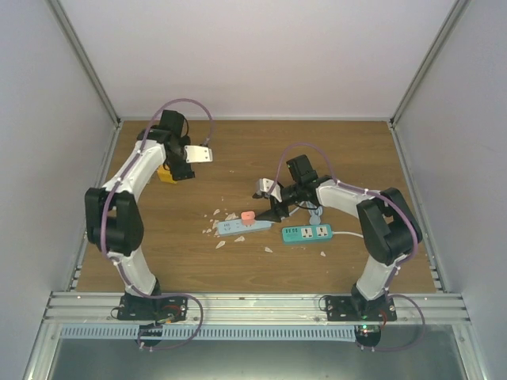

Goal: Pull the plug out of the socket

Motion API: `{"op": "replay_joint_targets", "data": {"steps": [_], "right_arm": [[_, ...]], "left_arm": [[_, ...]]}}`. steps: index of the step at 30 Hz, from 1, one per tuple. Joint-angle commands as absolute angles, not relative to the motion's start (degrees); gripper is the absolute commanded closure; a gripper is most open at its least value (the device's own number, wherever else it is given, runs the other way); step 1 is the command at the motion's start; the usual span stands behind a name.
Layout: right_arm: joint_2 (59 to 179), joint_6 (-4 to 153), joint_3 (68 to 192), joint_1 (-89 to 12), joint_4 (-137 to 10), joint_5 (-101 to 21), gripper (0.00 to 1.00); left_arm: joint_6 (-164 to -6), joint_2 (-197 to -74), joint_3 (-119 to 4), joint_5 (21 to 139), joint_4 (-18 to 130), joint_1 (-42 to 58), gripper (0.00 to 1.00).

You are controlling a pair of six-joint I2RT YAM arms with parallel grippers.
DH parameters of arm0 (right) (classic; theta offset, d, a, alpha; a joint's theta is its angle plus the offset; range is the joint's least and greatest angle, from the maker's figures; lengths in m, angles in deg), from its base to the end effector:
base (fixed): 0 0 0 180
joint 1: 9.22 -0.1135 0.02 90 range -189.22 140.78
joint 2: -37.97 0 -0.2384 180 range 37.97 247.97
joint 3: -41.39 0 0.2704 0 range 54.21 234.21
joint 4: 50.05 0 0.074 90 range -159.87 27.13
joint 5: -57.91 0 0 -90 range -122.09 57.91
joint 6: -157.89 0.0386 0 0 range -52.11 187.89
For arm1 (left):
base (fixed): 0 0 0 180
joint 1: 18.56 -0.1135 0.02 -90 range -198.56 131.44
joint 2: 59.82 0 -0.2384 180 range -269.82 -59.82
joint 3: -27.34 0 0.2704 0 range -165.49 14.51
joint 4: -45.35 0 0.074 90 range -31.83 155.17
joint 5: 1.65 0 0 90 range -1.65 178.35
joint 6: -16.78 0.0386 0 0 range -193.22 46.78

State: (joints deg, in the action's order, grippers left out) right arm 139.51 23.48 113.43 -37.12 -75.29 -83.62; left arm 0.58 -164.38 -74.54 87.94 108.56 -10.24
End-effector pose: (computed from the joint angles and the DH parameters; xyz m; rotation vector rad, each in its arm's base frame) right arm 0.3037 0.1950 0.1339 -1.6029 1.6099 0.9701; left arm 0.3918 -0.0576 0.2288 1.8192 2.0851 0.3113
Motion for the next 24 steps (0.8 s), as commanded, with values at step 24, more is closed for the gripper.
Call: {"op": "replay_joint_targets", "data": {"steps": [24], "right_arm": [[137.29, 16.56, 111.67, -32.89, -77.77, -84.73, 0.21]], "left_arm": [[-31.46, -141.03, -38.66, 50.93, 84.20, 7.54, 0.10]]}}
